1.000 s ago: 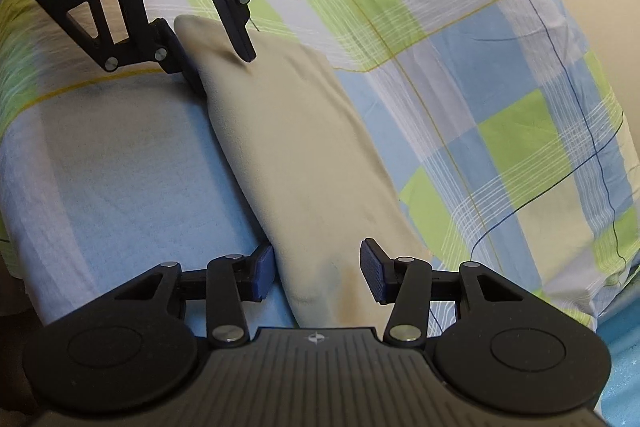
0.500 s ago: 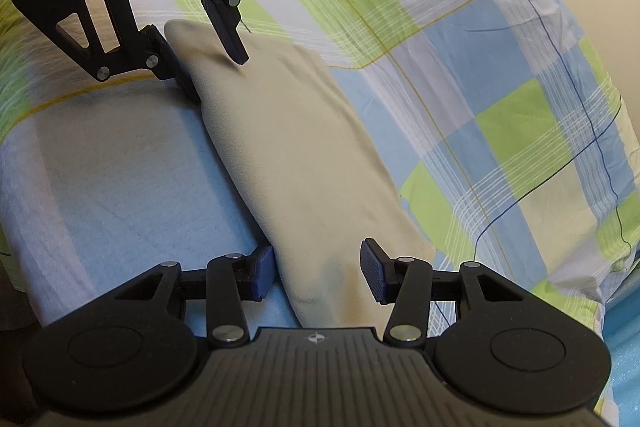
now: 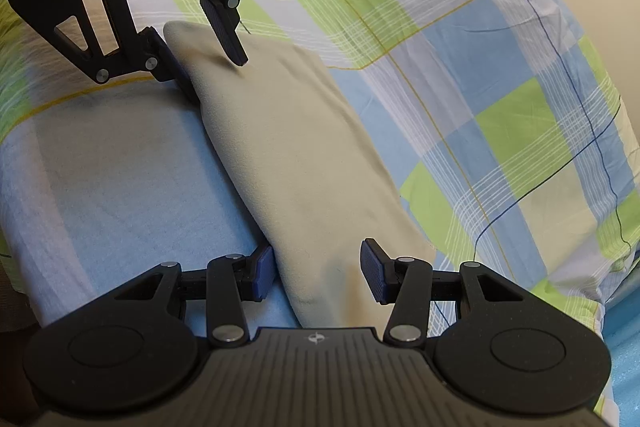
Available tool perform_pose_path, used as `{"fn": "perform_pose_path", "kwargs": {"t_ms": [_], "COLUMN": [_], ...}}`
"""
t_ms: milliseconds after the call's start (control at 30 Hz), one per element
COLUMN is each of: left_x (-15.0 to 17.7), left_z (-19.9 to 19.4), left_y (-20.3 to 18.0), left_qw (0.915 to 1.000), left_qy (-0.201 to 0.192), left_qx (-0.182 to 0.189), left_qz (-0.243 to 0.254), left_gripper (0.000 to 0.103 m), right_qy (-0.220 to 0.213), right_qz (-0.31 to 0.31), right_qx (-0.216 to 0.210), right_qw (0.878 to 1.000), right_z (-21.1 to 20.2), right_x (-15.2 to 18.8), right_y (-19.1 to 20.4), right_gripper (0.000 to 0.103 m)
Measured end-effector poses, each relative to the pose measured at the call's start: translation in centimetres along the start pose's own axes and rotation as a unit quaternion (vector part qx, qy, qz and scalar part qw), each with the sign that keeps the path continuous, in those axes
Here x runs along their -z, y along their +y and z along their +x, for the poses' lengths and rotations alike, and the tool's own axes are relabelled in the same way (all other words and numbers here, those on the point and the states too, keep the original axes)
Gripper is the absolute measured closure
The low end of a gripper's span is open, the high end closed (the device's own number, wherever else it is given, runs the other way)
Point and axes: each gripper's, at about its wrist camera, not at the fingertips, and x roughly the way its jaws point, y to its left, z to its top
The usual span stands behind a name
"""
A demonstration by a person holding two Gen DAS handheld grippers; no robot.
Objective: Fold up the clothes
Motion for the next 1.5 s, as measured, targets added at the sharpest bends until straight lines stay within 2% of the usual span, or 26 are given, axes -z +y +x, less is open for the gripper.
{"fn": "perform_pose_path", "kwargs": {"t_ms": [367, 533, 1000, 1133, 1233, 1367, 1500], "left_x": [-1.4, -1.0, -0.1, 0.1, 0.6, 0.6, 0.4], "left_z": [0.8, 1.1, 1.7, 1.8, 2.3, 2.8, 3.5], "left_y": [-0.3, 0.3, 0.8, 0.5, -0.1, -0.4, -1.1], "left_qw": [0.9999, 0.9999, 0.9998, 0.9989, 0.9951, 0.9931, 0.9902], "left_qy": [-0.013, -0.013, 0.0, 0.01, 0.029, 0.036, 0.038], "left_qx": [-0.001, 0.001, -0.011, -0.024, -0.052, -0.063, -0.075], "left_qz": [0.007, 0.004, 0.014, 0.038, 0.079, 0.093, 0.111], "left_gripper": [0.076, 0.072, 0.071, 0.071, 0.071, 0.073, 0.08], "right_qy": [-0.012, -0.012, -0.002, 0.007, 0.017, 0.022, 0.024], "right_qz": [-0.007, -0.013, -0.03, -0.04, -0.049, -0.062, -0.076], "right_qx": [-0.009, -0.01, 0.0, 0.013, 0.028, 0.039, 0.044], "right_qw": [1.0, 1.0, 1.0, 0.999, 0.998, 0.997, 0.996], "right_z": [0.4, 0.3, 0.4, 0.3, 0.4, 0.3, 0.2], "right_x": [-1.2, -1.1, -1.3, -1.0, -0.5, -0.2, -0.1], "right_y": [0.2, 0.1, 0.2, 0.2, 0.1, 0.4, 0.9], "right_gripper": [0.055, 0.056, 0.055, 0.055, 0.056, 0.056, 0.059]}}
